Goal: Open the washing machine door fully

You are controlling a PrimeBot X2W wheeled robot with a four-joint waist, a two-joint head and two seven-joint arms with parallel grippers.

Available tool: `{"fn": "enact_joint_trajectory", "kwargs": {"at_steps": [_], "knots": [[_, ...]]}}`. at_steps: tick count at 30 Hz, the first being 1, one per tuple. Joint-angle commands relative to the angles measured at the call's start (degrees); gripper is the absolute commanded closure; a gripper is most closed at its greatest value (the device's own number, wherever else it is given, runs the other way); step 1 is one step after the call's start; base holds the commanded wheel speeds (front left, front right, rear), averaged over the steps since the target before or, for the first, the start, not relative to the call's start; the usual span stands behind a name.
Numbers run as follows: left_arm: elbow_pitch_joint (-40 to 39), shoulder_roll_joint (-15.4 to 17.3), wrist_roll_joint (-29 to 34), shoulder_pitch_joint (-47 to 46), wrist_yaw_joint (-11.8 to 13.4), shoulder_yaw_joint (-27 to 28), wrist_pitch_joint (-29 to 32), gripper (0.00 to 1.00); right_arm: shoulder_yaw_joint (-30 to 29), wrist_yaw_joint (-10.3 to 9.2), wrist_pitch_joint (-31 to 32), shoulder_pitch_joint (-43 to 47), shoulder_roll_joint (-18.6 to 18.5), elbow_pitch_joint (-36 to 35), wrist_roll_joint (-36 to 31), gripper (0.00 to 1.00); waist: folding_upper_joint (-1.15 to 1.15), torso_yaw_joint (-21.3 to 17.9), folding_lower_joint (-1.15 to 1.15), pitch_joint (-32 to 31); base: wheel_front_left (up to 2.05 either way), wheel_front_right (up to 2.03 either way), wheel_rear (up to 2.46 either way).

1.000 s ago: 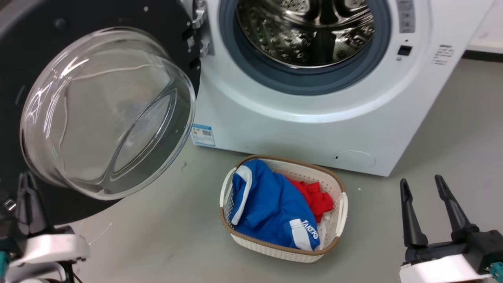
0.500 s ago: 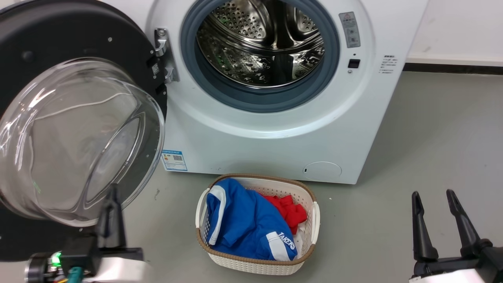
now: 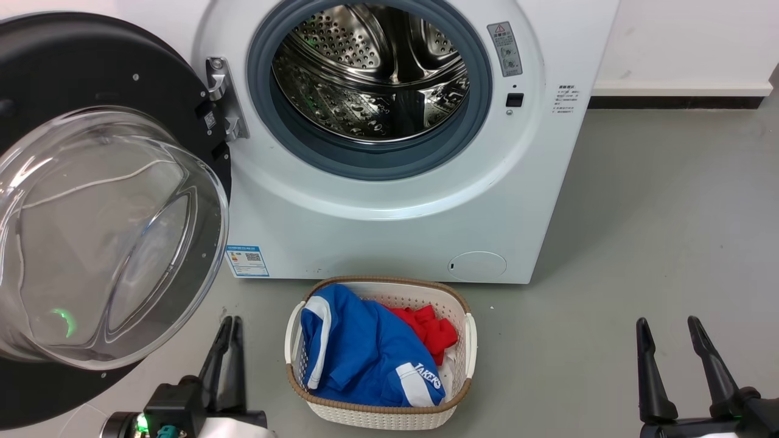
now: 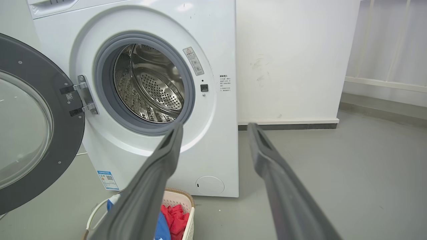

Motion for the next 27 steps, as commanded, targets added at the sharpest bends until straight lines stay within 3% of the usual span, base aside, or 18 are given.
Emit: {"fn": "enact_joint_trajectory", "kwargs": {"at_steps": [1, 19, 20, 24, 27], "knots": [[0.0, -0.1, 0.0, 0.4, 0.3, -0.2, 0.2, 0.00, -0.1, -0.01, -0.1, 0.2, 0.1, 0.1, 0.2, 0.00, 0.00, 0.0, 0.01, 0.0, 0.00, 0.00, 0.00], [0.9, -0.1, 1.1, 0.8, 0.9, -1.1, 0.2, 0.00, 0.3, -0.01, -0.1, -0.1, 0.1, 0.9, 1.1, 0.00, 0.00, -0.3, 0.01, -0.3, 0.00, 0.00, 0.00], [1.0, 0.0, 1.1, 0.3, 0.9, -1.1, 0.0, 1.00, 0.3, 0.00, 0.0, 0.1, 0.0, 0.9, 1.0, 1.00, 0.00, -0.4, 0.01, -0.3, 0.00, 0.00, 0.00], [3.2, 0.0, 1.0, 1.1, 0.9, -1.1, 0.0, 1.00, 0.3, 0.00, 0.1, 0.4, 0.0, 3.0, 1.0, 1.00, 0.00, -0.4, 0.01, -0.3, 0.00, 0.00, 0.00], [3.8, 0.0, -2.7, 0.3, 0.7, -0.5, 1.1, 1.00, 0.5, 0.00, 0.7, 0.0, -0.1, 3.3, 4.7, 1.00, 0.00, -0.4, 0.01, -0.2, 0.00, 0.00, 0.00]]}}
